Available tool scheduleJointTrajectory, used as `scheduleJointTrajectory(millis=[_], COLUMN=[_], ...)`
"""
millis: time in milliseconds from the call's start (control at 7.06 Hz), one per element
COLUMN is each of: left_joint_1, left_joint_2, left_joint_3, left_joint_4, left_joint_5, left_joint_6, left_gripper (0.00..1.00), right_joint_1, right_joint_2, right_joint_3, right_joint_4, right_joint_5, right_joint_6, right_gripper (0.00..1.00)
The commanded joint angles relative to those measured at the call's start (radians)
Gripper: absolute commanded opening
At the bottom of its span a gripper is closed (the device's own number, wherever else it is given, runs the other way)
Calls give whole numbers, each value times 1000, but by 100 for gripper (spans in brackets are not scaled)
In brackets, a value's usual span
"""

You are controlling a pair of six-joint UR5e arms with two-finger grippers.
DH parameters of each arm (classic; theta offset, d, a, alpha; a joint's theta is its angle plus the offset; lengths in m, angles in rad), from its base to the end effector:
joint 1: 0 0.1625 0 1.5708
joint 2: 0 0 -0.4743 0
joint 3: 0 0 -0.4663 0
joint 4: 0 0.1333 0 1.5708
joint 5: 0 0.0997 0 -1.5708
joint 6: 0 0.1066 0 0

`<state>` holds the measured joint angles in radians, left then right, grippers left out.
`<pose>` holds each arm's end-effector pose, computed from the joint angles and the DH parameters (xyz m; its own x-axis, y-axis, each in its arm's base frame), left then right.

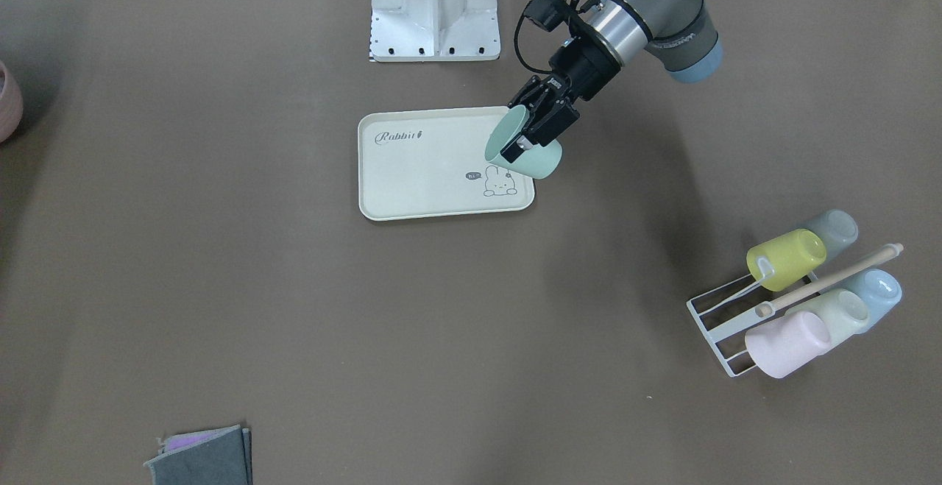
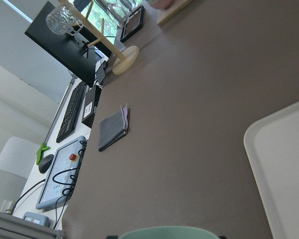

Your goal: Pick up and place green cup on tray

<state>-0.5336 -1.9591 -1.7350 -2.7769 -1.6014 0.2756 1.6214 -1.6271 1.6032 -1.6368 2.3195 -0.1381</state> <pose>0.5043 -0.4490 0.2389 0.5081 0.8170 0.2728 0.0234 -0.3297 0.9438 0.0876 -0.5280 0.7339 0.7285 -0.0398 0.6838 0.0504 0.9987 0.0044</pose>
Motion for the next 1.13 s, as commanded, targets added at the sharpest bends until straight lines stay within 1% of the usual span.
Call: scheduleJointTrajectory(millis=[0,142,283,425,566,708,991], left_joint_1=[58,78,99,101,103,101,101], left_joint_2=[-81,-119,-150,-182,-193,-216,-233], left_joint_3=[128,199,245,308,331,372,475], left_joint_4=[-149,-208,-230,-233,-234,-262,-435], left_joint_5=[-15,-17,-40,-78,-74,-72,-69], left_joint_6=[-260,-365,-529,-627,-627,-622,-566], left_gripper=[37,37,37,37,36,36,36], right_joint_1=[0,0,0,0,0,0,0], right_joint_2=[0,0,0,0,0,0,0], right_joint_3=[3,0,1,3,4,6,6], right_joint_4=[0,0,0,0,0,0,0], right_joint_5=[1,1,1,1,4,6,6], right_joint_6=[3,3,2,2,2,2,0], right_gripper=[100,100,100,100,100,100,100])
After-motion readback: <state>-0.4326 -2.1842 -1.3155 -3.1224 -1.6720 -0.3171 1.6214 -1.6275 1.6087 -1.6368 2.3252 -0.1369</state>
